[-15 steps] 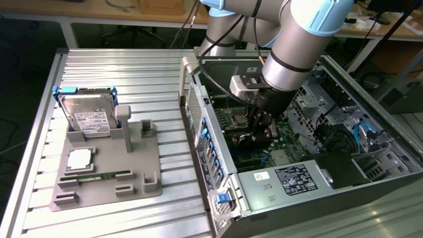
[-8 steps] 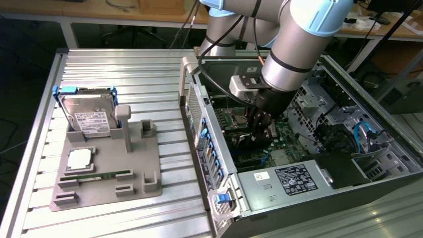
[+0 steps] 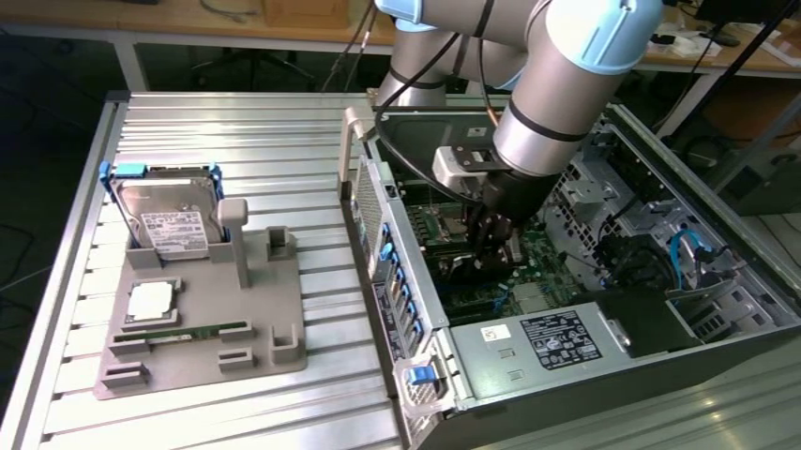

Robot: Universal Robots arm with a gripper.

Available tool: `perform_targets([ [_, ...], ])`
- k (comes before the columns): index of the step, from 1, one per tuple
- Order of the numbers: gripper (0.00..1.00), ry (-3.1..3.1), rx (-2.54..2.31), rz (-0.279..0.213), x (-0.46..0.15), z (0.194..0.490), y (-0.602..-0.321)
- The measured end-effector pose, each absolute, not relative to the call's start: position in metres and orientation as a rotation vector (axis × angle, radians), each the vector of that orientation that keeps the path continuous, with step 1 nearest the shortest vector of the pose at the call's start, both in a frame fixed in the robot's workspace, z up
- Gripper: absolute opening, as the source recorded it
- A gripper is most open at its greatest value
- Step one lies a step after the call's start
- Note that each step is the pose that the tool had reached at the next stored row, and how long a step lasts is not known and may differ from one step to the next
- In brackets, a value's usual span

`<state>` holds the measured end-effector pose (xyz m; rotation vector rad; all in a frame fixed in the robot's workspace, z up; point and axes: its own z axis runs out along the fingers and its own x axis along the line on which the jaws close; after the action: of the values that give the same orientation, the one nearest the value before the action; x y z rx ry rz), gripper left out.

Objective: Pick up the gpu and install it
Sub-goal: 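Insert the gpu into the slot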

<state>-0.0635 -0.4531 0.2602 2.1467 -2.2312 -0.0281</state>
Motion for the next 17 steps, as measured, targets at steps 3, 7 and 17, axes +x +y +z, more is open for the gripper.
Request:
perform_targets([
  [3, 0.27, -2.231, 2.147, -0.028, -0.0635, 0.2602, -0.4531],
  [7, 0.27, -2.231, 2.147, -0.028, -0.0637, 0.2637, -0.4527],
  [17, 0.27, -2.231, 2.147, -0.029, -0.0639, 0.2632, -0.4520],
])
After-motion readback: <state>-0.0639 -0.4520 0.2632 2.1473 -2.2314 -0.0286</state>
